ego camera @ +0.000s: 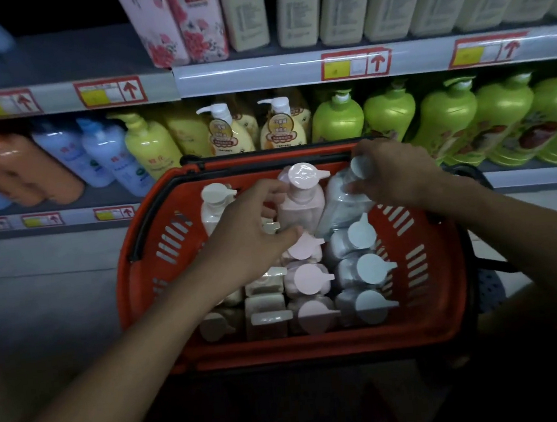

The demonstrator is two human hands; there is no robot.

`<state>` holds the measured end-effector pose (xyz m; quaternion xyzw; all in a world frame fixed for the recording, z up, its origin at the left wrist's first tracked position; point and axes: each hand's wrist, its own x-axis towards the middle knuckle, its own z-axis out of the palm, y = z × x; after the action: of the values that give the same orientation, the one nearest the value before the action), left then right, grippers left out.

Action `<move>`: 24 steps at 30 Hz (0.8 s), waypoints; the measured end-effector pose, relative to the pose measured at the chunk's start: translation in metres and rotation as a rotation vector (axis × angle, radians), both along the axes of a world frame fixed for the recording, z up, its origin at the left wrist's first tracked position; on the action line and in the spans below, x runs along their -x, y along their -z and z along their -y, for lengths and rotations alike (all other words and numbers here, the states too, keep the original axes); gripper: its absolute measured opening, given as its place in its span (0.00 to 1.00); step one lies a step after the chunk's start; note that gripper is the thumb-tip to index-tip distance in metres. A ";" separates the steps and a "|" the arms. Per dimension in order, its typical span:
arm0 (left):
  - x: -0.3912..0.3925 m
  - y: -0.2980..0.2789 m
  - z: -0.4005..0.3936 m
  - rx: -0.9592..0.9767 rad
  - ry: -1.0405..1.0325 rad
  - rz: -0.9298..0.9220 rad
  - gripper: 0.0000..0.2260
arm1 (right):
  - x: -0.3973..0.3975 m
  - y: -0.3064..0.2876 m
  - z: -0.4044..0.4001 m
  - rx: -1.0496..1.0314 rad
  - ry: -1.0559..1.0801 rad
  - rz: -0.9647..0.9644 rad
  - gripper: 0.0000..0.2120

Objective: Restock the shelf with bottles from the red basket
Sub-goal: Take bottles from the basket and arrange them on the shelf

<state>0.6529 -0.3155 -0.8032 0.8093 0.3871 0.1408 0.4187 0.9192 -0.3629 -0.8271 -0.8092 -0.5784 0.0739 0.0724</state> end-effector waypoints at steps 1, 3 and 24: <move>0.000 -0.001 -0.001 -0.012 0.002 0.000 0.24 | 0.001 -0.002 0.002 0.000 -0.007 0.022 0.24; -0.001 -0.003 -0.002 -0.045 0.009 0.010 0.24 | 0.005 -0.008 0.005 -0.011 -0.016 0.040 0.25; -0.079 0.021 0.049 -0.449 -0.278 0.149 0.48 | 0.055 -0.163 0.028 -0.472 0.253 -0.196 0.30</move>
<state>0.7321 -0.3646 -0.8241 0.8085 0.4214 0.3384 0.2330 0.8640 -0.3910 -0.6637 -0.8248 -0.4641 0.0056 0.3229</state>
